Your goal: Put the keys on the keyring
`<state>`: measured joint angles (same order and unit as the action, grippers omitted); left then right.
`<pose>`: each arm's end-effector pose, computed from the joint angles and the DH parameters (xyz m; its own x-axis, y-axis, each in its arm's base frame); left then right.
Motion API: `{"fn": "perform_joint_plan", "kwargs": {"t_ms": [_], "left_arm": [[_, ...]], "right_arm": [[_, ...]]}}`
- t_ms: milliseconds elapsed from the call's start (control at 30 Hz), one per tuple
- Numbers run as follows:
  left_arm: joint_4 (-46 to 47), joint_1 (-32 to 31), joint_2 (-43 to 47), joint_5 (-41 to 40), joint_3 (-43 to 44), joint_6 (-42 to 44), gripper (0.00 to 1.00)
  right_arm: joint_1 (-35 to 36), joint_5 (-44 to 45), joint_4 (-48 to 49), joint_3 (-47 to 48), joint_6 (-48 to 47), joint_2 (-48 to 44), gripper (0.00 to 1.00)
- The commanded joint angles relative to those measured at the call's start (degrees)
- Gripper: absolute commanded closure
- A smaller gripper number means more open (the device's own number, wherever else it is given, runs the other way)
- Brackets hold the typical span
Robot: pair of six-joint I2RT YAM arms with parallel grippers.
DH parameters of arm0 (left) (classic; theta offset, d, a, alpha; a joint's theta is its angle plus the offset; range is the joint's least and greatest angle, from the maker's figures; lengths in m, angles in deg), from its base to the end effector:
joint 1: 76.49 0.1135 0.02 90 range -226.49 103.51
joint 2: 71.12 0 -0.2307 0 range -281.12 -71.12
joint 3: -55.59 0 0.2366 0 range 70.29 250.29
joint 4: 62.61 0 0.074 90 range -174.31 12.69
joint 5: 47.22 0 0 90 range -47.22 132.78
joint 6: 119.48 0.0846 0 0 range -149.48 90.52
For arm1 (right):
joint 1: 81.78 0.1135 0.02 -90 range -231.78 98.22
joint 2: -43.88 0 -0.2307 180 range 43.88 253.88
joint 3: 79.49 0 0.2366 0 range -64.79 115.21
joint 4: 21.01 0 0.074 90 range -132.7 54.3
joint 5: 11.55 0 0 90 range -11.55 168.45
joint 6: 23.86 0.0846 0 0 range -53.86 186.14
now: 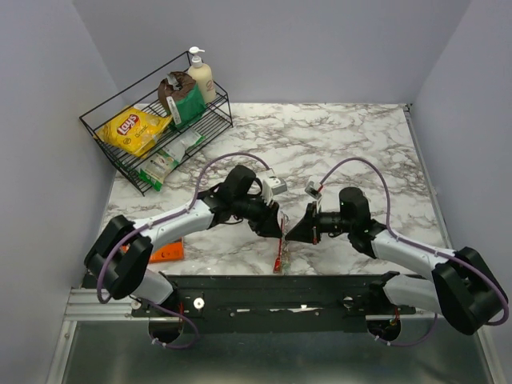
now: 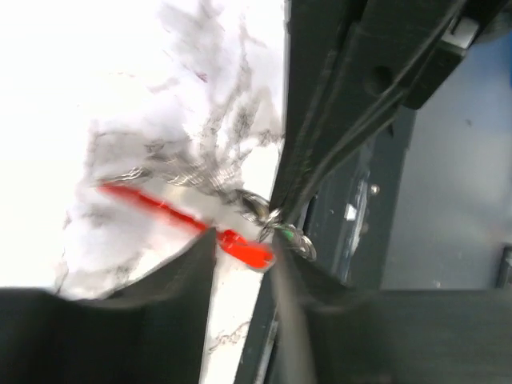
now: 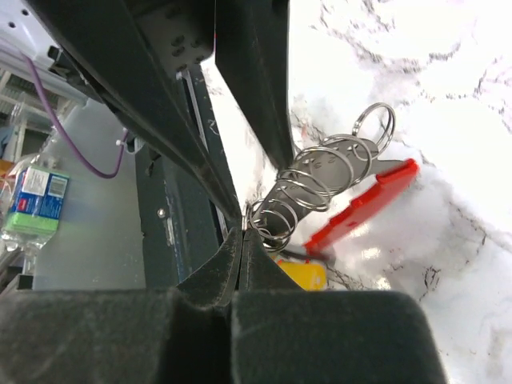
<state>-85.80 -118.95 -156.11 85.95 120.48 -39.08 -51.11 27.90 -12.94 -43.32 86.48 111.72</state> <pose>0.1976 -0.2593 0.1690 -0.6422 0.4227 -0.6395 0.7633 0.2762 -0.5839 0.1829 0.1844 0.1518 -0.6471 -0.1270 -0.7518 -0.7549 0.2450 0.6084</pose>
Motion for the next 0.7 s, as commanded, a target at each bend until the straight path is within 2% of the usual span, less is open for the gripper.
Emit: {"fn": "perform_joint_plan", "kwargs": {"t_ms": [0, 133, 233, 433, 567, 667], "left_arm": [[7.51, 2.20, 8.69, -7.31, -4.39, -4.97, 0.40], [15.94, 6.15, 17.64, -5.22, -10.54, -11.47, 0.37], [23.15, 8.79, 22.13, -0.56, -12.92, -16.30, 0.37], [32.12, 9.23, 25.75, 7.96, -12.40, -22.29, 0.36], [38.88, 9.23, 26.10, 9.03, -12.40, -26.51, 0.43], [43.10, 9.15, 26.10, 8.68, -12.93, -29.06, 0.48]], "right_arm": [[0.26, 1.41, -1.67, 2.25, -1.18, -4.28, 0.99], [0.26, 0.54, -1.85, 4.97, -1.09, -7.44, 0.99], [0.26, -0.17, 2.01, 5.42, -0.57, -9.29, 0.99], [0.26, -2.09, 8.25, 7.35, 0.75, -12.73, 0.99], [0.35, -3.77, 15.62, 7.44, 6.09, -12.55, 0.99], [0.26, -2.98, 25.81, 5.51, 11.54, -12.64, 0.99]]}}
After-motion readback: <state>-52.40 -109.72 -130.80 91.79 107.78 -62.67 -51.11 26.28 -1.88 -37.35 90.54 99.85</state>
